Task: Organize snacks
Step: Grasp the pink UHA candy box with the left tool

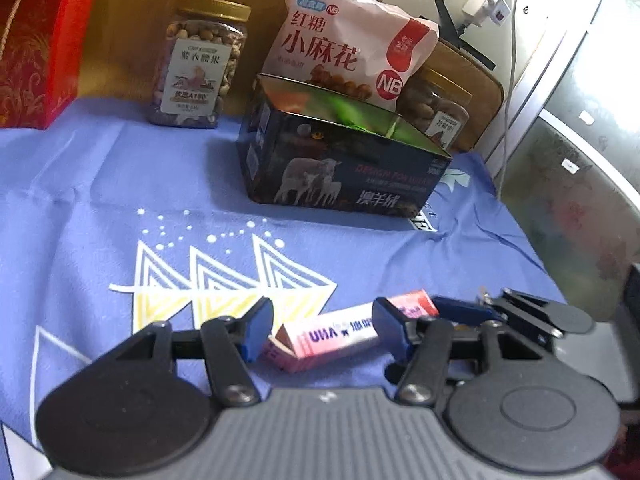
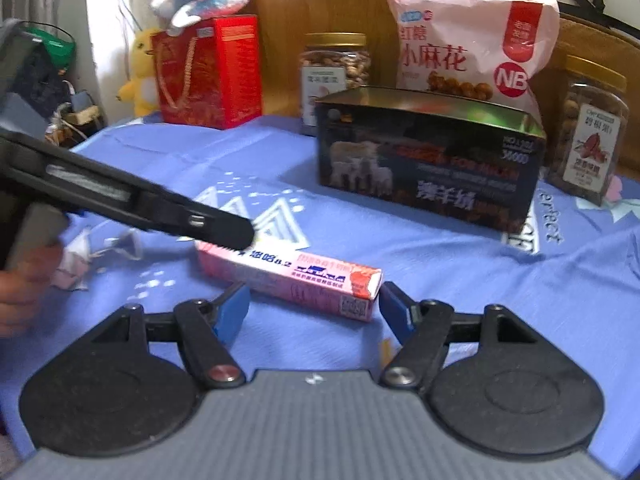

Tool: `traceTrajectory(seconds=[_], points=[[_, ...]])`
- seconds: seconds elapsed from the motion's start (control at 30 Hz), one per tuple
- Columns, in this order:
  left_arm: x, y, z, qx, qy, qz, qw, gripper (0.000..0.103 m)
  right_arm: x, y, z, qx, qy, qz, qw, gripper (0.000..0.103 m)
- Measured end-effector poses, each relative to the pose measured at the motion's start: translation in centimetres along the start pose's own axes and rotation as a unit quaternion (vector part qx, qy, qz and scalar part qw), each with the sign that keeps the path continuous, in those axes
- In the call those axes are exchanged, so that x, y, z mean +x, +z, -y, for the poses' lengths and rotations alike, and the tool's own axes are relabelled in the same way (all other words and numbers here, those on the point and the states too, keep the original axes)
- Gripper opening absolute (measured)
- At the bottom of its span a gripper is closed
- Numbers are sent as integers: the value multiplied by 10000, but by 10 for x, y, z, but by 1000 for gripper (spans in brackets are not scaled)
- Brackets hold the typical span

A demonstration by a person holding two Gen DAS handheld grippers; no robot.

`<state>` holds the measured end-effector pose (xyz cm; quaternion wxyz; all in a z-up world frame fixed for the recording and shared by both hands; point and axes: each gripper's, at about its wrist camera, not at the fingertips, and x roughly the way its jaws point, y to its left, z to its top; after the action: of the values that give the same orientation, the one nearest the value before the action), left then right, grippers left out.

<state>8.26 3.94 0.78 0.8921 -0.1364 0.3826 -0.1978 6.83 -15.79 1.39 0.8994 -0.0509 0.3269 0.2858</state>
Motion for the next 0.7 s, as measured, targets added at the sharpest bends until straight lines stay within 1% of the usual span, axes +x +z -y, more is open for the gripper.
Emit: traceTrajectory(seconds=[0.1, 0.17, 0.27, 0.33, 0.47, 0.6, 0.63, 0.7], points=[[-10, -4, 0, 52, -37, 100, 9999, 57, -13, -10, -15, -178, 21, 70, 9998, 74], [-18, -5, -5, -6, -41, 178, 9998, 57, -20, -15, -19, -278, 1, 102, 9996, 73], [-32, -6, -17, -218, 21, 313, 9993, 57, -22, -19, -21, -260, -196, 80, 9994, 74], [-39, -7, -26, -421, -11, 332, 9986, 57, -20, -20, -19, -167, -222, 57, 9996, 74], [-37, -8, -31, -560, -57, 241, 9981, 57, -13, -16, -13, -22, -300, 40, 9995, 74], [-24, -8, -20, -376, -115, 107, 9992, 56, -5, -16, -14, -34, -353, 42, 9994, 73], [-20, -9, -17, -337, -129, 62, 9993, 54, -3, -16, -16, -60, -379, 28, 9993, 73], [-12, -10, -12, -269, -168, -41, 9995, 53, -1, -16, -18, -119, -419, 48, 9990, 73]])
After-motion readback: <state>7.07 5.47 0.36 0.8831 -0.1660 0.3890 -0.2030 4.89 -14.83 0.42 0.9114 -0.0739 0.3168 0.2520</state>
